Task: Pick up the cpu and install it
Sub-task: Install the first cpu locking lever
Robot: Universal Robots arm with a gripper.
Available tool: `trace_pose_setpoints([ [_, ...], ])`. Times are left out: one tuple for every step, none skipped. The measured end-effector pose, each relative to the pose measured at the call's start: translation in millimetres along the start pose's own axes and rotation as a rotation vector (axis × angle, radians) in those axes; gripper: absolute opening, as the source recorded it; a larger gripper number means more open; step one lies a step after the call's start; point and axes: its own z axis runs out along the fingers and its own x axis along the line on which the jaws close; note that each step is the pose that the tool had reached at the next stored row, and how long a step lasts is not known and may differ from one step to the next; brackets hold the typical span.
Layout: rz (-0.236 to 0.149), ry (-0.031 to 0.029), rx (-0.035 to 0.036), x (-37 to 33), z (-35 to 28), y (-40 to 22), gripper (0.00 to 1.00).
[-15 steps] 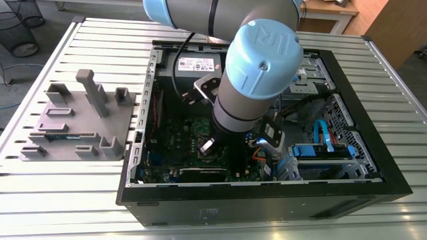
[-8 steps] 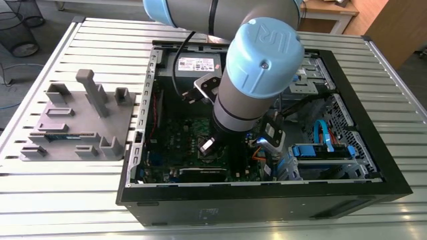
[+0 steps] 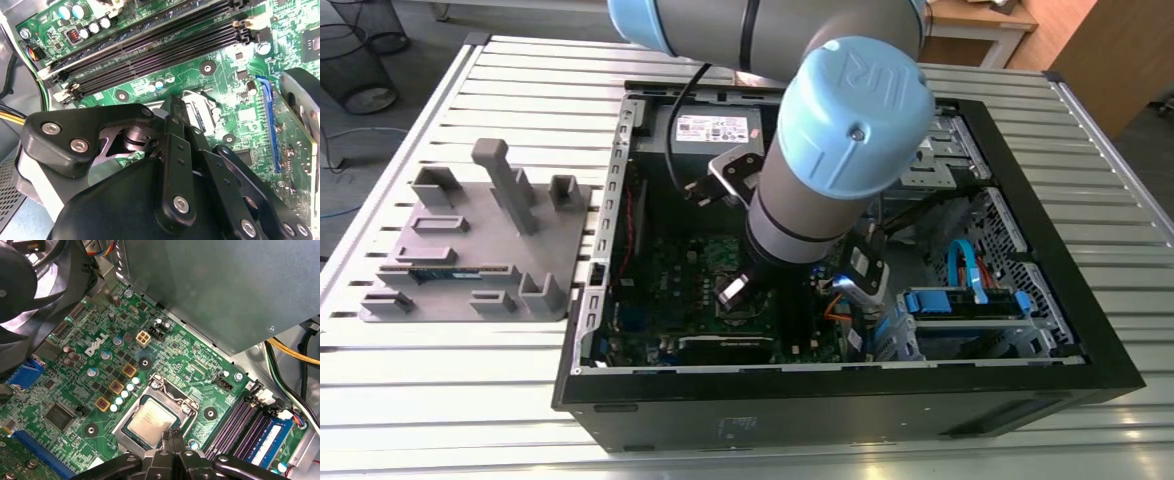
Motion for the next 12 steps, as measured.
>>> trace_pose_setpoints([
  [0.0, 0.0001, -0.0027, 0.0, 0.0, -0.1, 0.11],
  [0.0, 0.0001, -0.0052, -0.1, 0.0, -0.1, 0.11],
  [0.0, 0.0, -0.0074, -0.1, 0.0, -0.2, 0.11],
  [0.001, 0.0001, -0.0089, -0.1, 0.0, -0.2, 0.11],
  [0.001, 0.0005, -0.0097, -0.1, 0.0, -0.2, 0.11],
  [0.001, 0.0011, -0.0102, -0.1, 0.1, -0.2, 0.11],
  [0.001, 0.0019, -0.0108, -0.1, 0.1, -0.2, 0.11],
  [0.001, 0.0026, -0.0112, -0.1, 0.0, -0.2, 0.11],
  [0.001, 0.0033, -0.0116, -0.1, 0.0, -0.3, 0.11],
  [0.002, 0.0043, -0.0123, -0.1, 0.0, -0.3, 0.11],
  [0.002, 0.0055, -0.0133, -0.1, 0.1, -0.3, 0.11],
  [0.002, 0.0075, -0.015, -0.2, 0.3, -0.4, 0.11],
])
